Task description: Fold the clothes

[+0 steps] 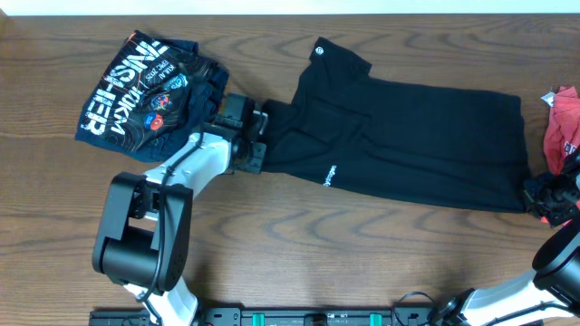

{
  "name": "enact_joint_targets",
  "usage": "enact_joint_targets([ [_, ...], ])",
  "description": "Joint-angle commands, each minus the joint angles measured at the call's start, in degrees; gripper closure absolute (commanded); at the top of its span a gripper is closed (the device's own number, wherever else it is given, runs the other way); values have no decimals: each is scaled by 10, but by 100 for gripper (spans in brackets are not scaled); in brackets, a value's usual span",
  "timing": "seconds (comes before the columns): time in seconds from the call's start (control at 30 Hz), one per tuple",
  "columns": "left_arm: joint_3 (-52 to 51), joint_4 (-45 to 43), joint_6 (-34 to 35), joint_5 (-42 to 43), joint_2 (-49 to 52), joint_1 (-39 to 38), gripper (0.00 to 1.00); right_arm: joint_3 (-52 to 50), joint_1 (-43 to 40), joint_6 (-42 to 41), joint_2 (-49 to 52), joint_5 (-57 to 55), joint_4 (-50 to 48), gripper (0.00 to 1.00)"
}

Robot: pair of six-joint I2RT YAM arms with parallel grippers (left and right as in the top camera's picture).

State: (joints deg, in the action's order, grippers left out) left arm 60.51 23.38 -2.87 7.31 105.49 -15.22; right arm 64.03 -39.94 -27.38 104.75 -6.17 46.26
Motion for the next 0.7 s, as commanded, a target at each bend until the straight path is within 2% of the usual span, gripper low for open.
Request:
enact_joint_targets([
  [0.0, -9, 14, 17, -48, -31, 19, 94, 21, -1, 9, 5, -71, 6, 99],
  [0.37, -9, 70, 17, -48, -64, 20, 94, 21, -1, 13, 5, -73, 47, 98],
  [0.47, -9, 76, 17, -47, -64, 19, 92, 21, -1, 13, 5, -60, 51, 92],
  [0.53, -9, 79, 17, -33, -64, 19, 83, 21, -1, 13, 5, -40, 51, 78],
  [0.57, -9, 81, 17, -25, -64, 19, 74, 21, -1, 13, 5, -31, 51, 73],
  [0.63, -7, 86, 16, -6, -64, 19, 58, 24, -1, 14, 5, -17, 53, 69],
  [0.67, -4, 92, 16, -2, -64, 19, 54, 26, -1, 20, 5, -7, 54, 68],
])
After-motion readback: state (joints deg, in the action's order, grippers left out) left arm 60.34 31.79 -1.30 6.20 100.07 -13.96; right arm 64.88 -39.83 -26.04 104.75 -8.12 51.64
